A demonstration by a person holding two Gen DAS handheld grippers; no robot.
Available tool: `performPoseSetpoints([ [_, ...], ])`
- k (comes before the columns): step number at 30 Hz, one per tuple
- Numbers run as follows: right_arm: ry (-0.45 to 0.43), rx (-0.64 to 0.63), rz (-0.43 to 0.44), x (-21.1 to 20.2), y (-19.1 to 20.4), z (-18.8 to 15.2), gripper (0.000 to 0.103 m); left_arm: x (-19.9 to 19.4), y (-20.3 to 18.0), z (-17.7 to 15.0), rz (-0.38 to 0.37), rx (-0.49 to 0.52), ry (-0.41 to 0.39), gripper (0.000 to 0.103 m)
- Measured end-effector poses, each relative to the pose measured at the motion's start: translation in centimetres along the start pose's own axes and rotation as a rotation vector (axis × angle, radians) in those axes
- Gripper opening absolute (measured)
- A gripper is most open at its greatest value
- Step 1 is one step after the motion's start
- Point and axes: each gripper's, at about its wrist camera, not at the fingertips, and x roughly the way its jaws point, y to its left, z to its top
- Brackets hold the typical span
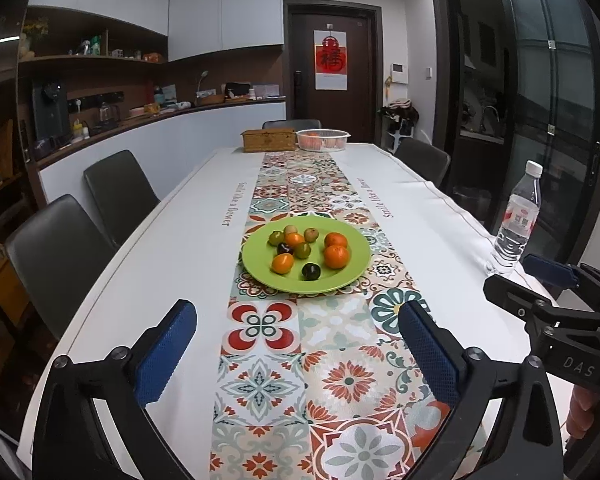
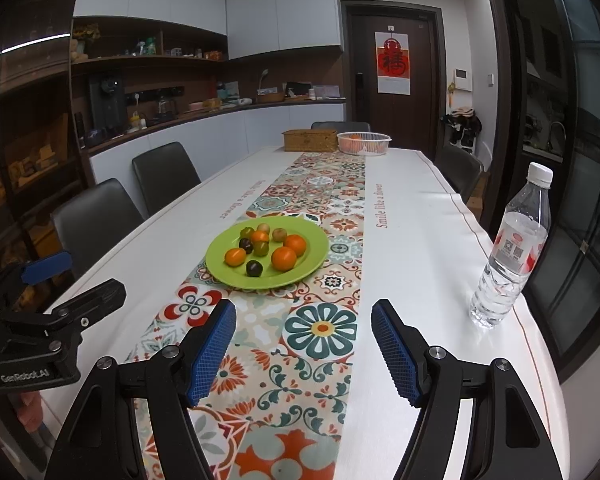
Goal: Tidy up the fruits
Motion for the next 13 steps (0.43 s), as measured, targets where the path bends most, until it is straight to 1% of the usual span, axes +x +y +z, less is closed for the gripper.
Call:
performPoseSetpoints([
  [13, 0.005, 0.001, 0.0, -0.12, 0.0, -0.14, 0.071, -0.36, -0.01, -0.03, 0.018, -0.006, -0.005, 0.103],
])
